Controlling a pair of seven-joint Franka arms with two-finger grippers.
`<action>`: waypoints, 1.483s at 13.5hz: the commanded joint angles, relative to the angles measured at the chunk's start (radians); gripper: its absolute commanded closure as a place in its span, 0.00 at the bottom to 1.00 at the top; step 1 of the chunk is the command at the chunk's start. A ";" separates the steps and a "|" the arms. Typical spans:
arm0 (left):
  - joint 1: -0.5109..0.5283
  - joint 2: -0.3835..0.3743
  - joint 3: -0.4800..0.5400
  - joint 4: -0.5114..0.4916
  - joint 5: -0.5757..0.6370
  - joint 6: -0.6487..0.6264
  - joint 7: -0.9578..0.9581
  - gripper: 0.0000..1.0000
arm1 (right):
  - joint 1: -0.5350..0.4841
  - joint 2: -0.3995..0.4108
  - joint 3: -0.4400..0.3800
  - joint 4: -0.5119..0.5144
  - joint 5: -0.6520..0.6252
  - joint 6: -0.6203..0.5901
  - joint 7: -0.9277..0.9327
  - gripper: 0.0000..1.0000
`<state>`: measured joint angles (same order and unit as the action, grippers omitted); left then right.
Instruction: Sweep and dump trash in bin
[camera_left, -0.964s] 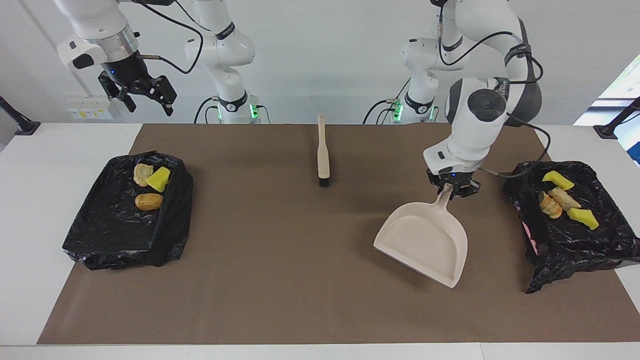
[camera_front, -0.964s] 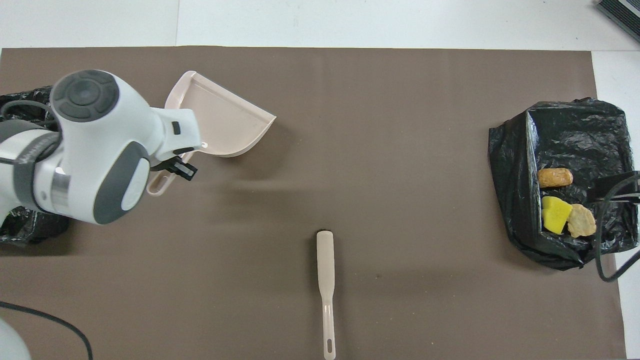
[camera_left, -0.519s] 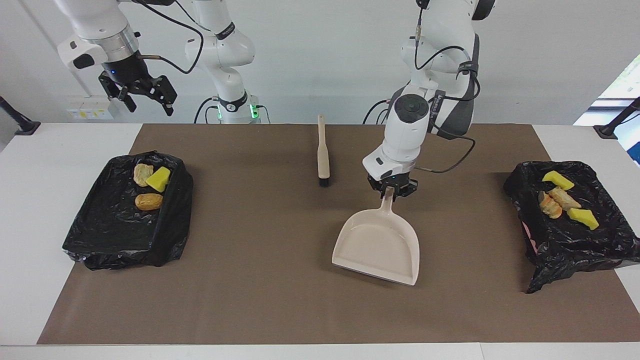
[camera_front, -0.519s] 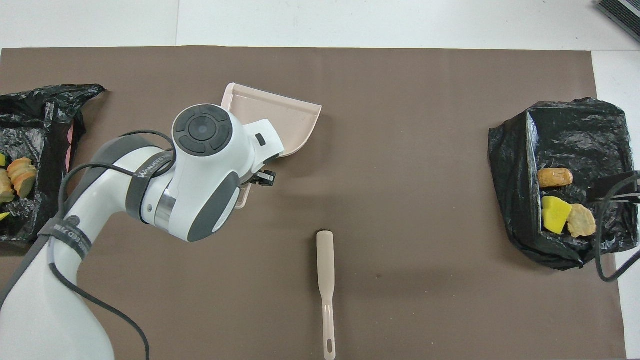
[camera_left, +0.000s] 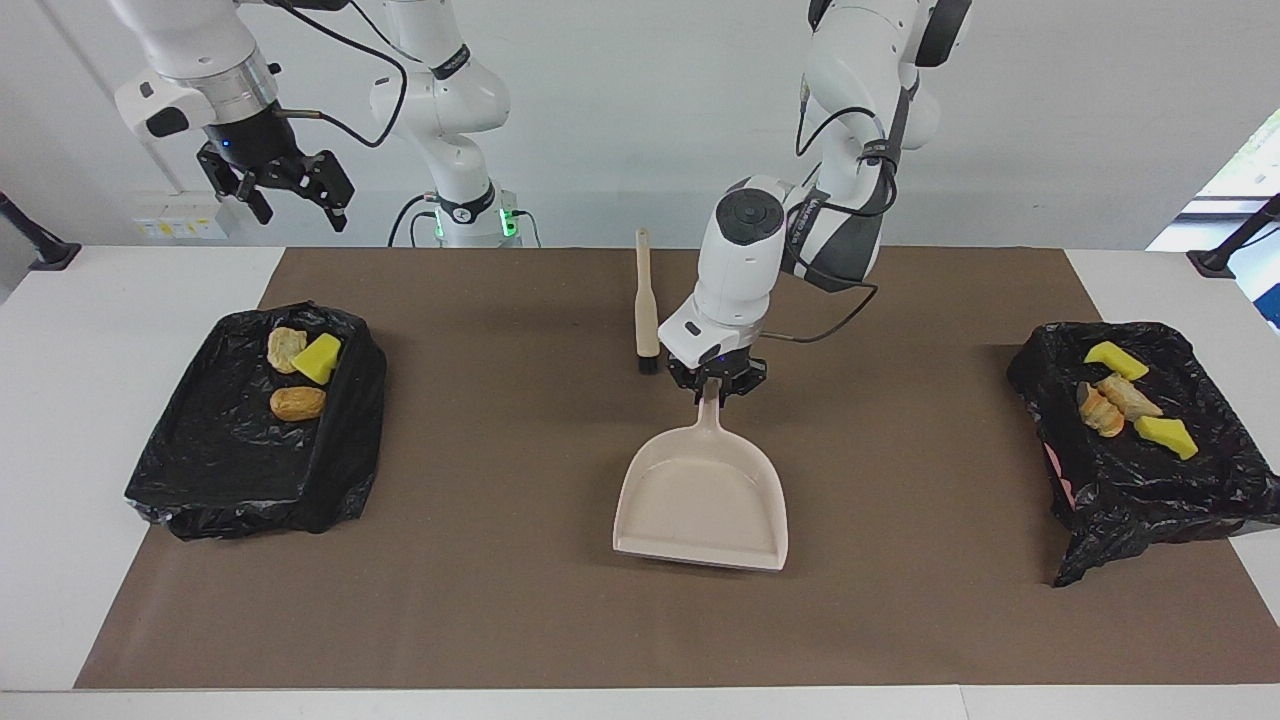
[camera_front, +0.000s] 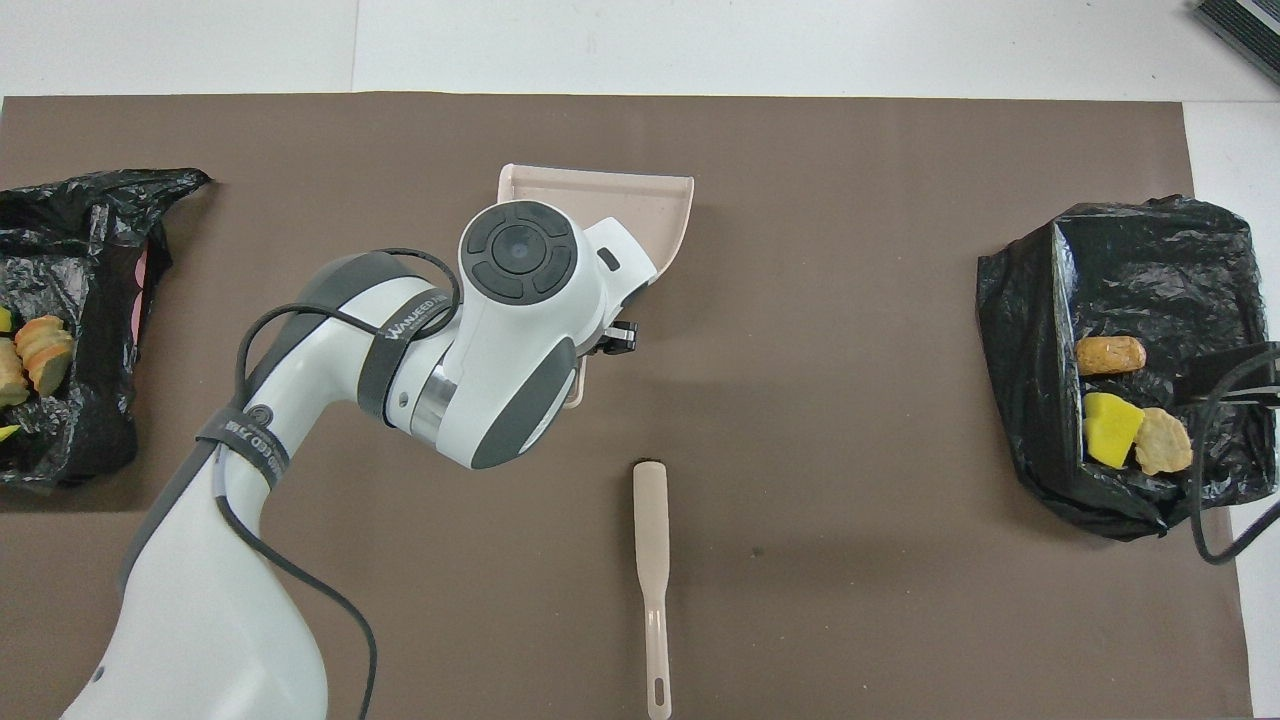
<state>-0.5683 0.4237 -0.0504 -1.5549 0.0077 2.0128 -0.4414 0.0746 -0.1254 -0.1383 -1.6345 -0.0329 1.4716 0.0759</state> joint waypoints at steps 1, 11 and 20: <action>-0.056 0.170 0.027 0.223 -0.012 -0.094 -0.066 1.00 | -0.002 -0.010 0.002 -0.001 0.002 0.001 -0.021 0.00; -0.081 0.199 0.020 0.222 -0.021 -0.045 -0.128 1.00 | -0.002 -0.010 0.002 -0.001 0.002 0.000 -0.021 0.00; -0.107 0.190 0.020 0.191 -0.040 -0.009 -0.126 0.66 | -0.002 -0.010 0.002 -0.001 0.002 0.001 -0.022 0.00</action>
<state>-0.6631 0.6151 -0.0508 -1.3578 -0.0088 1.9842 -0.5631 0.0746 -0.1254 -0.1383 -1.6341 -0.0329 1.4716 0.0759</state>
